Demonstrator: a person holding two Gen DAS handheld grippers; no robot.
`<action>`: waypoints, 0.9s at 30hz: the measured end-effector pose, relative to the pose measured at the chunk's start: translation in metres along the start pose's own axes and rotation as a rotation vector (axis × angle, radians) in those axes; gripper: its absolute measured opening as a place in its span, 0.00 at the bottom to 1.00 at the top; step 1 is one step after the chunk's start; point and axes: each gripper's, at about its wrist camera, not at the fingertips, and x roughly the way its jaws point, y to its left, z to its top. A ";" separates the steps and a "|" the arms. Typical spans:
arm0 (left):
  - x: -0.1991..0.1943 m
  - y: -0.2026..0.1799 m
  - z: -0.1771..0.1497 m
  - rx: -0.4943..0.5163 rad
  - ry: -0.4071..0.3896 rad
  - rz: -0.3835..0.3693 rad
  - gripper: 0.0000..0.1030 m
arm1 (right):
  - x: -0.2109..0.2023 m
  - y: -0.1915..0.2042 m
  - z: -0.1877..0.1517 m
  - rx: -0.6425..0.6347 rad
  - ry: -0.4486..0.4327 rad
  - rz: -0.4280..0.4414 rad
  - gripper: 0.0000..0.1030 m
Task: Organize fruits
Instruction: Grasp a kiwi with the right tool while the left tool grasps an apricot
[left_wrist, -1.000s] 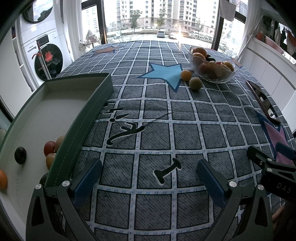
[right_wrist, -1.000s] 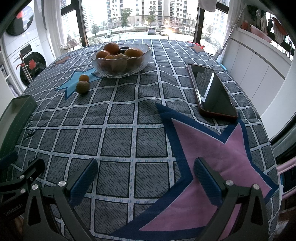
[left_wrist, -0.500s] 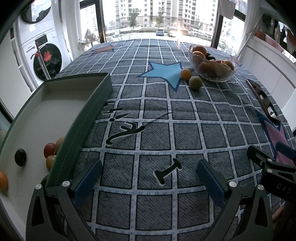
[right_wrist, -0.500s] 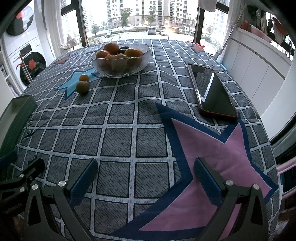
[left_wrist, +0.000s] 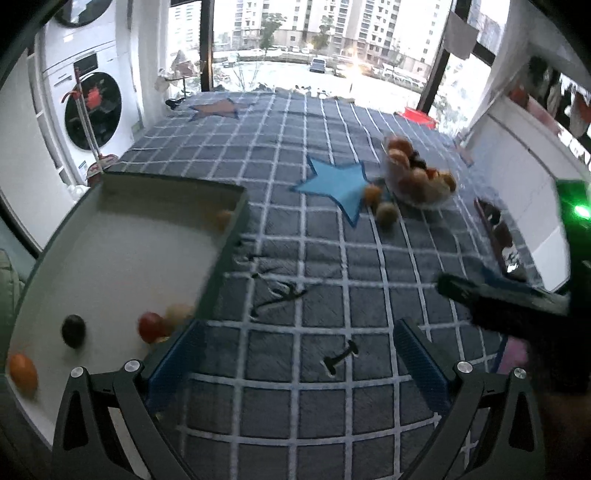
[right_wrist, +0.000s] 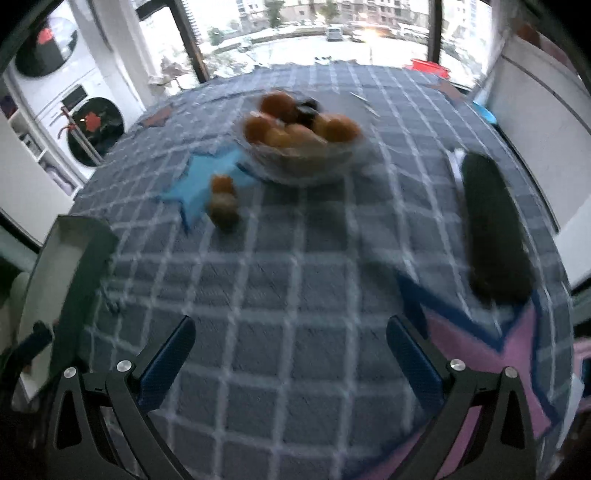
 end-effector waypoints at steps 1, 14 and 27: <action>-0.003 0.004 0.002 -0.006 -0.003 -0.003 1.00 | 0.005 0.005 0.007 -0.007 -0.005 0.002 1.00; -0.018 0.018 0.038 0.040 -0.067 0.046 1.00 | 0.052 0.051 0.047 -0.117 -0.084 -0.025 0.27; 0.071 -0.057 0.087 0.096 -0.049 0.010 1.00 | -0.015 -0.036 -0.017 0.058 -0.087 0.157 0.28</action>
